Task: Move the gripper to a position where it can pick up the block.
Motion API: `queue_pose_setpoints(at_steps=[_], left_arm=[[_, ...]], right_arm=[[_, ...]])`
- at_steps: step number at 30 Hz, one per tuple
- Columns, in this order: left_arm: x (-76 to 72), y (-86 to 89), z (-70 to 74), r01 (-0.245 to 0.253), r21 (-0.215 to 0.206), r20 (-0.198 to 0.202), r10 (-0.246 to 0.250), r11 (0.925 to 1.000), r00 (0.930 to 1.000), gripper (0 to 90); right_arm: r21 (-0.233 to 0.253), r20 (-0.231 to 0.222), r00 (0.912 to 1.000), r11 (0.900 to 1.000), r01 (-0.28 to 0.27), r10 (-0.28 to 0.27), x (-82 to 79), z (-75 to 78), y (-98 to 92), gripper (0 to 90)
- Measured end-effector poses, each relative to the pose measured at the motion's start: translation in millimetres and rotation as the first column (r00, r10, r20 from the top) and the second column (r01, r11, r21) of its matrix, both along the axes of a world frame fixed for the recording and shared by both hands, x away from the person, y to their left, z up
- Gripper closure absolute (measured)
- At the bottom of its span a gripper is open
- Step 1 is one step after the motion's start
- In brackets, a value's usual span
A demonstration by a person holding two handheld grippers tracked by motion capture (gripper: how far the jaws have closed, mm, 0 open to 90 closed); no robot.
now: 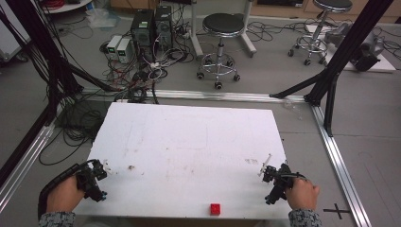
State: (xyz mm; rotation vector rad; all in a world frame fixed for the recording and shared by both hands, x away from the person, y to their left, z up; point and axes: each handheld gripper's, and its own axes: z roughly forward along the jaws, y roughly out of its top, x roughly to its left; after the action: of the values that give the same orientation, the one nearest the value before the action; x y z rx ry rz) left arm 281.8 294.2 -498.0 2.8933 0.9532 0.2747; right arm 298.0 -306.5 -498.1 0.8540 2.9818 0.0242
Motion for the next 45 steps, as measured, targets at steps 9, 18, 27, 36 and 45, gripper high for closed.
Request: queue_pose_setpoints(at_steps=[9, 18, 27, 36, 45], left_arm=[[0.5, -1.1, 0.6, 0.005, -0.002, 0.004, -0.005, 1.0, 1.0, 18.5], [0.2, -0.3, 0.6, 0.0, -0.006, 0.005, 0.0, 1.0, 1.0, 18.7], [0.7, 0.2, 1.0, 0.004, -0.012, 0.008, -0.004, 0.9999, 1.0, 18.7], [0.5, 0.8, 1.8, -0.002, -0.02, 0.012, 0.002, 0.9998, 0.9999, 18.7], [0.6, 0.5, 1.1, -0.007, -0.024, 0.009, 0.008, 0.9997, 0.9999, 18.7]], right_arm=[[0.003, 0.0, 1.0, 1.0, 0.004, -0.004, -1.2, 1.7, -2.3, 0.8], [0.011, 0.027, 0.9995, 1.0, -0.014, 0.013, 1.4, 7.2, -0.8, 0.8], [0.023, 0.071, 0.9948, 0.997, -0.075, 0.073, -1.3, 16.9, 10.3, 0.8], [0.052, 0.09, 0.9881, 0.99, -0.13, 0.125, -6.6, 27.2, 20.6, 0.8], [0.077, 0.127, 0.9722, 0.975, -0.207, 0.197, -14.1, 57.8, 34.7, 0.8]])
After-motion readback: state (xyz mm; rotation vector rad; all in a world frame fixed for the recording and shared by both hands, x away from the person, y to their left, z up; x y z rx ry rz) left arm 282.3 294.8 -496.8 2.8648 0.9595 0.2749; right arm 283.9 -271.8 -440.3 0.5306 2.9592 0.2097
